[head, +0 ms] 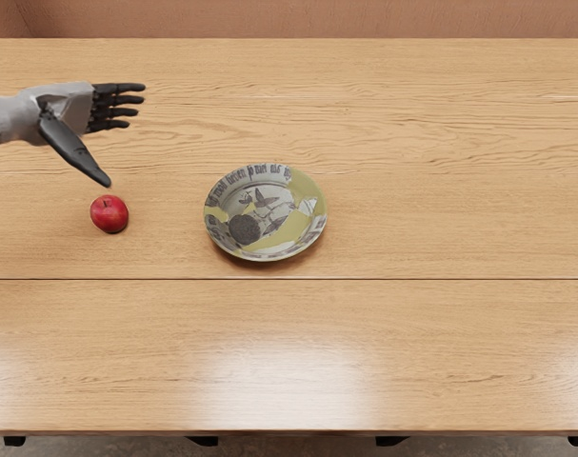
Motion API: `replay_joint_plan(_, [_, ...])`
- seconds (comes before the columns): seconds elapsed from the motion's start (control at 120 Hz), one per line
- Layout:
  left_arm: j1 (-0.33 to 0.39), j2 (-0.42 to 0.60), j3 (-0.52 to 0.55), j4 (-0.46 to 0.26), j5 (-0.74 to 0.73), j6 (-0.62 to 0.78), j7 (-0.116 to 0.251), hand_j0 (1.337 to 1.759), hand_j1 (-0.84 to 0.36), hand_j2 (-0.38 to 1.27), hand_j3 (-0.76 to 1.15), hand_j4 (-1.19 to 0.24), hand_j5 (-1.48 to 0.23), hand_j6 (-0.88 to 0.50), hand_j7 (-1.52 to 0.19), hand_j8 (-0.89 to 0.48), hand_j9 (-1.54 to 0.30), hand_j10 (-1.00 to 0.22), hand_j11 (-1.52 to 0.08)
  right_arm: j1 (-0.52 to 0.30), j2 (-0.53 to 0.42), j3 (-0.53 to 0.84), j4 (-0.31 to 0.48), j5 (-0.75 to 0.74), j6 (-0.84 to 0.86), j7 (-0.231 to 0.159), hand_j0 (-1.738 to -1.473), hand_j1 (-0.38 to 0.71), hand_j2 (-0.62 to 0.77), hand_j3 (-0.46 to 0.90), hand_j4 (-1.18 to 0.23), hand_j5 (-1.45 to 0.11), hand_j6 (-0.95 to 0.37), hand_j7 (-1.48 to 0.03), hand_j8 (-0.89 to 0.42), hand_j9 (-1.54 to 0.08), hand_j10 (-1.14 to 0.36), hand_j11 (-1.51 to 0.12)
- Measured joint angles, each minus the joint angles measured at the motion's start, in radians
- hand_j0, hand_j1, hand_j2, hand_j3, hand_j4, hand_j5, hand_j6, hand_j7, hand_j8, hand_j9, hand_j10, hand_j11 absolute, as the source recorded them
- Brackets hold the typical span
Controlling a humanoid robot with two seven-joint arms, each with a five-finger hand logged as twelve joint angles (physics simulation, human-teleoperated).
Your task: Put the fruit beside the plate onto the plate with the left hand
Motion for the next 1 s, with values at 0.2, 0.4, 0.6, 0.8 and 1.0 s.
replay_joint_plan(0.2, [-0.021,-0.006,-0.002,-0.001,0.0,0.0,0.138,1.658,0.35,0.0,0.0,0.0,0.0,0.0,0.0,0.0,0.0,0.0,0.0,-0.005,0.0,0.002,-0.001,0.0,0.0,-0.001,-1.658,-0.33,0.0,0.0,-0.01,-0.02,-0.01,-0.02,-0.01,-0.02,-0.01,-0.02])
replay_joint_plan(0.4, [-0.242,0.049,-0.001,-0.079,0.059,0.0,0.536,1.658,0.35,0.0,0.0,0.0,0.0,0.0,0.0,0.0,0.0,0.0,0.0,-0.001,0.0,0.003,-0.001,0.0,0.0,-0.001,-1.658,-0.33,0.0,0.0,-0.01,-0.02,-0.01,-0.02,-0.01,-0.02,-0.01,-0.02])
replay_joint_plan(0.6, [-0.256,0.145,-0.014,-0.412,0.241,0.0,0.699,1.658,0.35,0.0,0.0,0.0,0.0,0.0,0.0,0.0,0.0,0.0,0.0,0.0,0.0,0.003,-0.001,0.0,0.0,-0.002,-1.658,-0.33,0.0,0.0,-0.01,-0.02,-0.01,-0.02,-0.01,-0.02,-0.01,-0.02])
replay_joint_plan(0.8, [-0.232,0.145,-0.031,-0.593,0.428,0.0,0.722,1.658,0.35,0.0,0.0,-0.01,0.0,-0.01,0.0,-0.01,0.0,0.0,0.0,0.001,0.0,0.003,-0.001,-0.001,0.0,-0.002,-1.658,-0.33,0.0,0.0,-0.01,-0.02,-0.01,-0.02,-0.01,-0.02,-0.01,-0.02])
replay_joint_plan(1.0, [-0.203,0.092,-0.031,-0.619,0.574,0.113,0.726,1.658,0.33,0.0,0.0,-0.02,-0.02,-0.02,-0.02,-0.02,-0.02,-0.02,-0.02,0.002,0.0,0.004,-0.001,-0.001,0.0,-0.002,-1.658,-0.33,0.0,0.0,-0.01,-0.02,-0.01,-0.02,-0.01,-0.02,-0.01,-0.02])
